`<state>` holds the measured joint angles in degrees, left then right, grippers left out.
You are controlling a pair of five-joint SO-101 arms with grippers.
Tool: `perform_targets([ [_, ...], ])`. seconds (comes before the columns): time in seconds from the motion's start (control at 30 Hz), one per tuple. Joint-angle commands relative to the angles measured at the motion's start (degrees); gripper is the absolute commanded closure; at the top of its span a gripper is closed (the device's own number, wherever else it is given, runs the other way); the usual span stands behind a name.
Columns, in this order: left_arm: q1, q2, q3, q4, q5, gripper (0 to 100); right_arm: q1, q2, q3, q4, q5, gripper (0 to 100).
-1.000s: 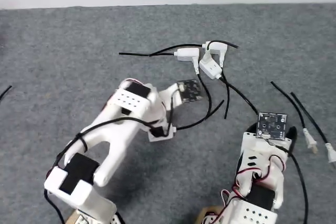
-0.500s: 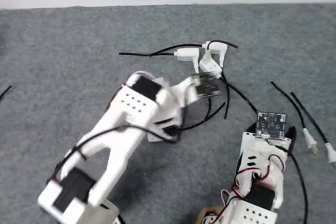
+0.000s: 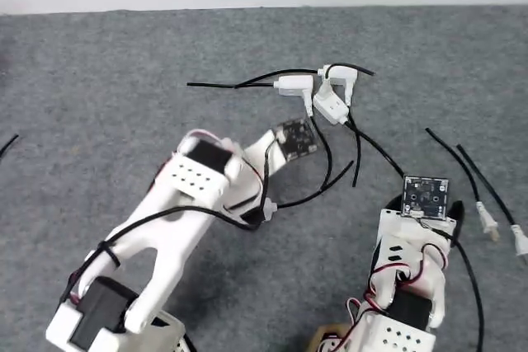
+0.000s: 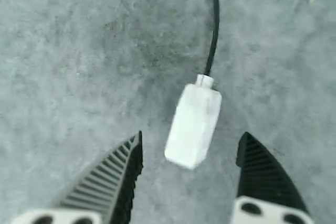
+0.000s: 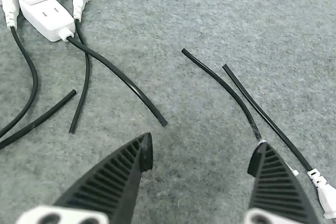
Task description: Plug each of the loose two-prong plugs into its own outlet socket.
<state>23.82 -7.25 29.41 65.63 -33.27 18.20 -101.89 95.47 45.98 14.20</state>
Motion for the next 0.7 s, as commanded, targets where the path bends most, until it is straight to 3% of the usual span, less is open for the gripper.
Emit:
perform_targets([
  [0.0,-0.6,1.7,7.2,-13.9,-1.8,73,-1.5,-1.3,1.0,0.4,0.9,70.7],
  [0.23,-3.1,14.3,0.3,-17.9,-2.8,73,-3.9,-1.2,1.0,0.6,2.9,70.7],
  [0.47,-4.7,21.3,-14.6,-5.8,-6.3,73,-4.0,-1.2,1.0,0.6,3.3,70.7],
  [0.67,-4.7,21.2,-18.6,-1.9,-6.4,73,-5.3,-1.2,1.0,0.7,3.6,70.7],
])
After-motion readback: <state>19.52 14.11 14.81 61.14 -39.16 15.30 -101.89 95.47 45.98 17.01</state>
